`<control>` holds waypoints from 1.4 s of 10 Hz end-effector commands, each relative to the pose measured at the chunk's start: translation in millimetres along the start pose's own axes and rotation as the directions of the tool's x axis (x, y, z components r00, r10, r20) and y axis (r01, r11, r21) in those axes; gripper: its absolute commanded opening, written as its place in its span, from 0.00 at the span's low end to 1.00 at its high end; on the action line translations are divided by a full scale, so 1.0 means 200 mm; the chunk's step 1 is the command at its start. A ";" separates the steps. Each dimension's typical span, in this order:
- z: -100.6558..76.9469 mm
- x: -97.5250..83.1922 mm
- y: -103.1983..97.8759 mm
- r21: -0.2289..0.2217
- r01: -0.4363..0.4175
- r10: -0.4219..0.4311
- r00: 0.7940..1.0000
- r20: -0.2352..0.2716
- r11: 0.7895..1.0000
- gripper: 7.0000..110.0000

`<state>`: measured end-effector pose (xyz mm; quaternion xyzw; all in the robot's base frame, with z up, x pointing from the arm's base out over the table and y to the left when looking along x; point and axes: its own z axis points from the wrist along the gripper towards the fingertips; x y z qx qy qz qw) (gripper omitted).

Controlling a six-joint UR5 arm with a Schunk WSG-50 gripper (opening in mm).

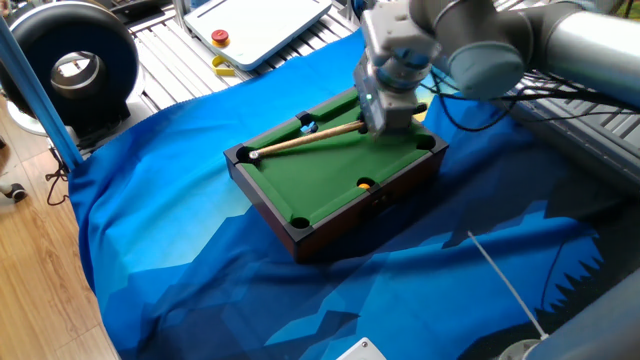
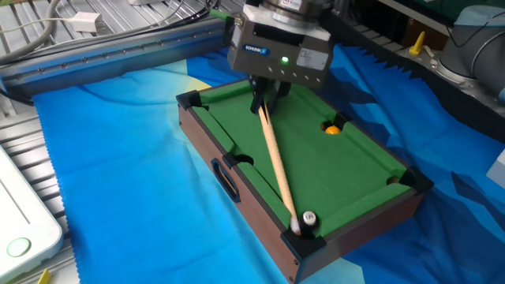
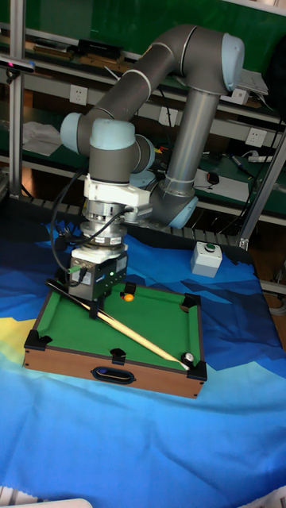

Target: Hit the pool ball

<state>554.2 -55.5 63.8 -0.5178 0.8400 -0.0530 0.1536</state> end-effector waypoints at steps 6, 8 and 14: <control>-0.11 0.21 -0.10 -0.058 0.065 -0.063 0.997 0.033 0.996 0.00; -0.20 0.31 -0.14 -0.079 0.090 -0.089 0.996 0.023 0.993 0.00; -0.32 0.40 -0.16 -0.091 0.056 -0.058 0.998 -0.020 0.994 0.00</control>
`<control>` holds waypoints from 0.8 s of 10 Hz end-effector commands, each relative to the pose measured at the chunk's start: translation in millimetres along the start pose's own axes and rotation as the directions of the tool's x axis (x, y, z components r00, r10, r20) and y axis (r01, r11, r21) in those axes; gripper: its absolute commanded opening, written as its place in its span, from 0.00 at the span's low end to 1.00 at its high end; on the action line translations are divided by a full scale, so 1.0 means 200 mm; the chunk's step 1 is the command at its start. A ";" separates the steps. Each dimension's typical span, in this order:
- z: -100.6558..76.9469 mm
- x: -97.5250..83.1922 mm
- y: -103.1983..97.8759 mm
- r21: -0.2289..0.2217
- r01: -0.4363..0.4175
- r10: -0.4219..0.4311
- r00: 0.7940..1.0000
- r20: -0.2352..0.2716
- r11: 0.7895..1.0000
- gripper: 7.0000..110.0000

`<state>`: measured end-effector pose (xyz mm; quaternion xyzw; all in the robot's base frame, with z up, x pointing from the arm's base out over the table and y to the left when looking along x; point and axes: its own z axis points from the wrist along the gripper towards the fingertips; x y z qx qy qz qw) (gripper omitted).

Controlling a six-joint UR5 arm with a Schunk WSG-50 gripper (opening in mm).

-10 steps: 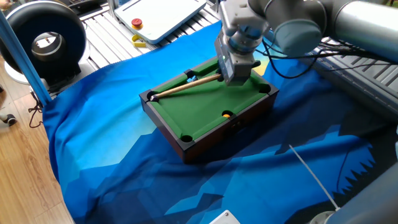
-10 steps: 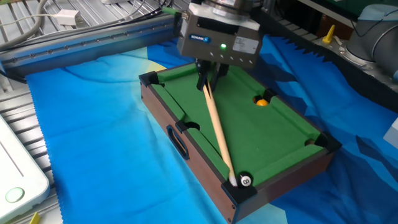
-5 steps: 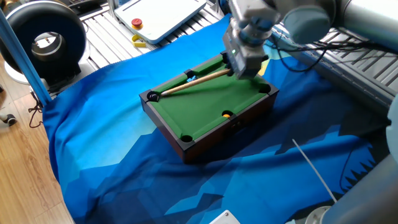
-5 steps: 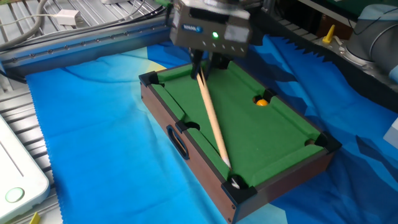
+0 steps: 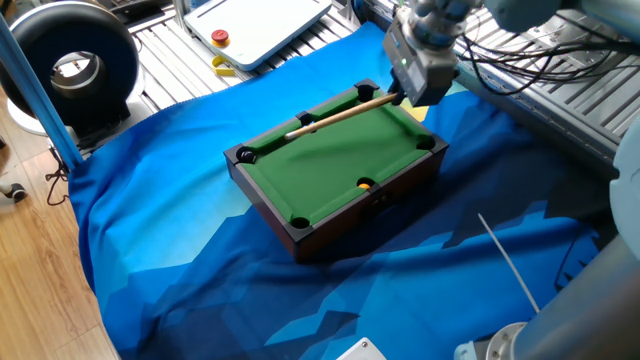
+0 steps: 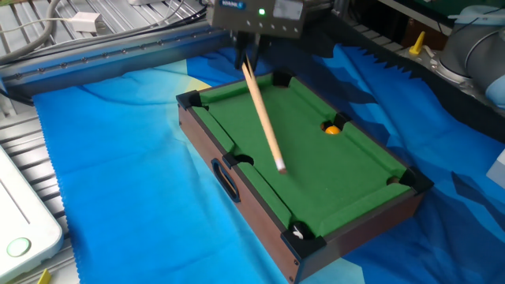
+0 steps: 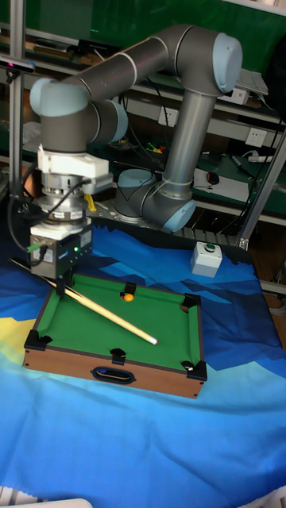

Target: Hit the pool ball

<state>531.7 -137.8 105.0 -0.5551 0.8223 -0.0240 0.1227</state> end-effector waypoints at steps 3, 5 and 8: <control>-0.16 0.00 -0.01 -0.017 -0.039 0.039 0.999 -0.025 0.999 0.00; -0.19 -0.06 -0.01 -0.024 -0.028 0.028 1.000 -0.005 0.999 0.00; -0.19 -0.14 -0.11 0.041 0.110 -0.110 0.994 0.001 0.993 0.00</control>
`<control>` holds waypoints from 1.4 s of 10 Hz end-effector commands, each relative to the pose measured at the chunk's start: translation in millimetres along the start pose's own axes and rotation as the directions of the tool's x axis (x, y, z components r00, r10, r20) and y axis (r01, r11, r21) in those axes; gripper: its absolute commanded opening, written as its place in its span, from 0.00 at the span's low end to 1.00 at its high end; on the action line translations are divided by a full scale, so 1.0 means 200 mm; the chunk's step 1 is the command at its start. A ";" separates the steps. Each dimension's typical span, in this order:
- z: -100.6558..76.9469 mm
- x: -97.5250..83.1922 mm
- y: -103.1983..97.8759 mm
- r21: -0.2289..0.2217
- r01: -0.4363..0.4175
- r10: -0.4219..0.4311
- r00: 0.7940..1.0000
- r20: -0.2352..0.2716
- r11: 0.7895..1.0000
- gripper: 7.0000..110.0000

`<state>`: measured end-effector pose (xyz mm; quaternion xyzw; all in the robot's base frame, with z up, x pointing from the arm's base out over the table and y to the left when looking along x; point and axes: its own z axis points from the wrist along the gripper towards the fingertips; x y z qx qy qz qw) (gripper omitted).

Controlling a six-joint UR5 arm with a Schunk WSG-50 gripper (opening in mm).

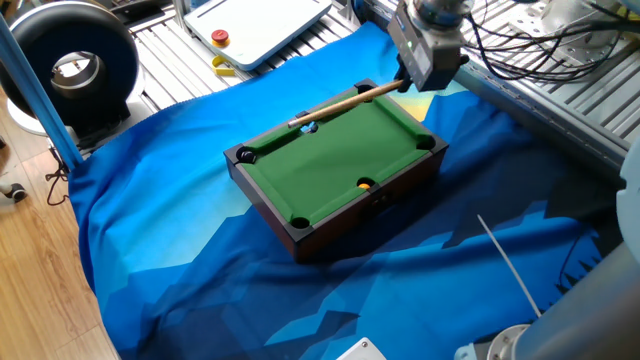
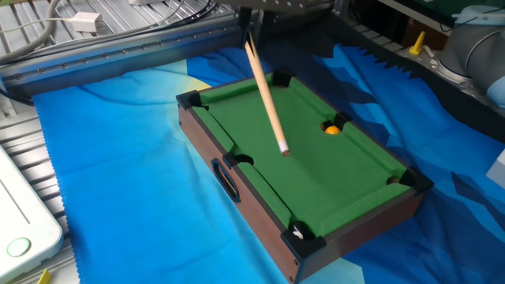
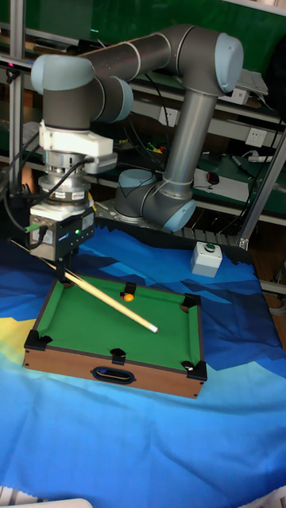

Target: Hit the pool ball

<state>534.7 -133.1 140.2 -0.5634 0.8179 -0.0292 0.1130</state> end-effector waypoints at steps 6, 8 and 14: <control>0.02 -0.36 -0.17 0.153 0.567 -0.576 0.818 0.013 0.809 0.00; 0.02 -0.39 -0.16 0.160 0.576 -0.587 0.810 0.022 0.802 0.00; 0.05 -0.33 -0.12 0.104 0.075 -0.090 0.985 0.147 0.992 0.00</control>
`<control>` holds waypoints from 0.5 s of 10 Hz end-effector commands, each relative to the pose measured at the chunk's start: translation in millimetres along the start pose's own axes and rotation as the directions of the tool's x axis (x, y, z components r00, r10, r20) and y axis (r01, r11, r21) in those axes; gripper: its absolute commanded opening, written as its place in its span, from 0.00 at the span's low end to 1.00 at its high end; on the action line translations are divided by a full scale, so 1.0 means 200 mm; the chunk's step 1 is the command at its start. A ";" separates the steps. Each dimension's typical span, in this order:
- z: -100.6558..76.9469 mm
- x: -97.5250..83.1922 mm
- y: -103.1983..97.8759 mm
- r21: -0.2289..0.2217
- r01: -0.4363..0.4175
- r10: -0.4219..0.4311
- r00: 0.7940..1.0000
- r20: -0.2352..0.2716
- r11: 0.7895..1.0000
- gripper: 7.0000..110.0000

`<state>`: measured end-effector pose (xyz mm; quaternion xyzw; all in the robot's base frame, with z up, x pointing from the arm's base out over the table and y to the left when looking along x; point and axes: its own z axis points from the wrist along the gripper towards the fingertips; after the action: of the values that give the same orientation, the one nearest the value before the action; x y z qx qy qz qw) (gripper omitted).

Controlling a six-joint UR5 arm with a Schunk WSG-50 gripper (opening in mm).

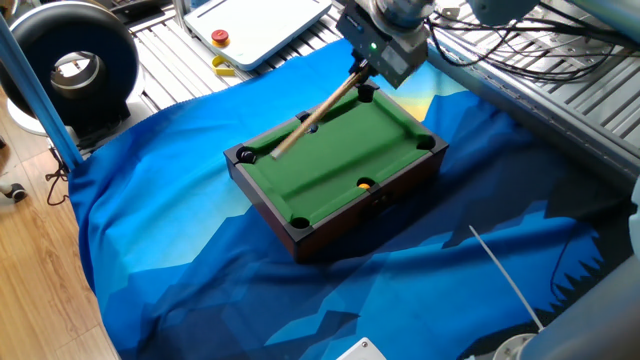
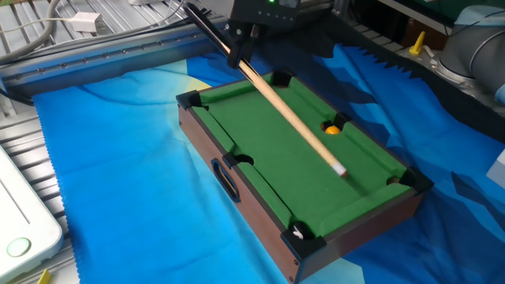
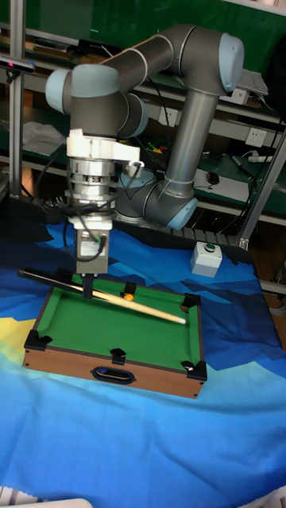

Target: Hit the pool ball

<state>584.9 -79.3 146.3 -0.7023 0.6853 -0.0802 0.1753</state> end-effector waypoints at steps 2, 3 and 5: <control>0.00 0.06 0.03 -0.048 -0.539 0.541 0.841 0.028 0.841 0.00; 0.01 0.07 0.05 -0.054 -0.646 0.647 0.762 0.012 0.762 0.00; 0.03 0.06 0.10 -0.101 -0.804 0.807 0.590 -0.008 0.587 0.00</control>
<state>575.8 -88.4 137.6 -0.4835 0.8559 -0.0010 0.1835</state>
